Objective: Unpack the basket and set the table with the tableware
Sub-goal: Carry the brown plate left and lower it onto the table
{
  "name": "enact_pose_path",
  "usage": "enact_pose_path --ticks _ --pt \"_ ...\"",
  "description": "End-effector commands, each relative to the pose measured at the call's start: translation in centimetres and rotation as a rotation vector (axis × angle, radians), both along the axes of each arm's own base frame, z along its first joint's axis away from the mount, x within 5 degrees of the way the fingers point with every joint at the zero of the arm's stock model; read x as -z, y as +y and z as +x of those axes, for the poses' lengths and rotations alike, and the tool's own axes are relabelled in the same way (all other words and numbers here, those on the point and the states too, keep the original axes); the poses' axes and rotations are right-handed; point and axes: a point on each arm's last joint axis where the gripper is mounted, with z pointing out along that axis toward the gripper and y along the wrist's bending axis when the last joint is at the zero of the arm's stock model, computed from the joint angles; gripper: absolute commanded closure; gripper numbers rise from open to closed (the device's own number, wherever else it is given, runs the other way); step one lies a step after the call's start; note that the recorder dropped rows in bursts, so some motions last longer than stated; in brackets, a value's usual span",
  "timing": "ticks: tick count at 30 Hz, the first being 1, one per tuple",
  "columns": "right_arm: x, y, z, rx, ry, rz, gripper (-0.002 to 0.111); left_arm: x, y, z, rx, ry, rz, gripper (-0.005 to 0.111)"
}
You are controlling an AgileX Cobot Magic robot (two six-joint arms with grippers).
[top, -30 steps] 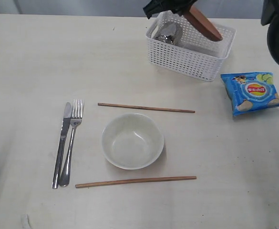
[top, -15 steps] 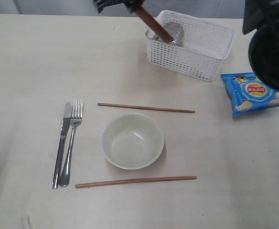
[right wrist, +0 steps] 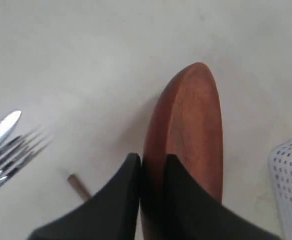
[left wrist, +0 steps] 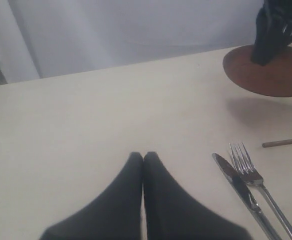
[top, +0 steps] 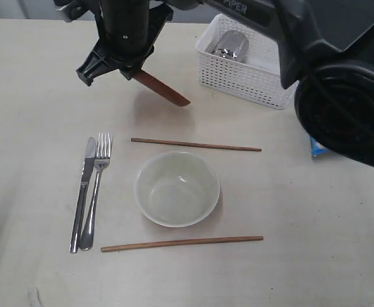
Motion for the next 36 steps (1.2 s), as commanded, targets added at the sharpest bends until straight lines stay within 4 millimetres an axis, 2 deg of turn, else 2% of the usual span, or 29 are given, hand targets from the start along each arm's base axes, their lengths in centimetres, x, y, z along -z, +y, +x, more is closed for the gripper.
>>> enact_pose_path --ticks 1,7,10,18,23,25,27,29,32,36 --pt "1.6 -0.5 1.3 -0.024 -0.084 -0.108 0.109 0.0 0.0 0.0 -0.002 -0.005 -0.003 0.107" --pt "4.7 -0.6 1.5 -0.051 -0.032 -0.217 0.109 0.0 0.0 0.0 -0.002 -0.005 -0.003 0.107" --pt "5.5 -0.8 1.6 -0.048 -0.021 -0.26 0.109 0.0 0.0 0.0 -0.002 -0.005 -0.003 0.107" --pt "5.8 -0.9 1.5 -0.091 0.004 -0.283 0.109 0.0 0.0 0.0 -0.002 -0.005 -0.003 0.107" --pt "7.2 -1.3 1.4 -0.116 0.051 -0.31 0.108 0.0 0.0 0.0 -0.002 -0.005 -0.003 0.107" --pt "7.7 -1.3 1.2 -0.111 0.081 -0.299 0.102 0.0 0.0 0.0 -0.002 -0.005 -0.003 0.107" --pt "7.8 -1.2 1.1 -0.11 0.091 -0.29 0.075 0.0 0.0 0.0 -0.002 -0.005 -0.003 0.107" --pt "7.8 -1.3 1.1 -0.11 0.089 -0.292 0.061 0.0 0.0 0.0 -0.002 -0.005 -0.003 0.107" --pt "7.4 -1.3 1.1 -0.102 0.081 -0.287 0.062 0.0 0.0 0.0 -0.002 -0.005 -0.003 0.107" --pt "4.2 -1.2 0.5 -0.114 0.077 -0.202 0.062 0.0 0.0 0.0 -0.002 -0.005 -0.003 0.107"
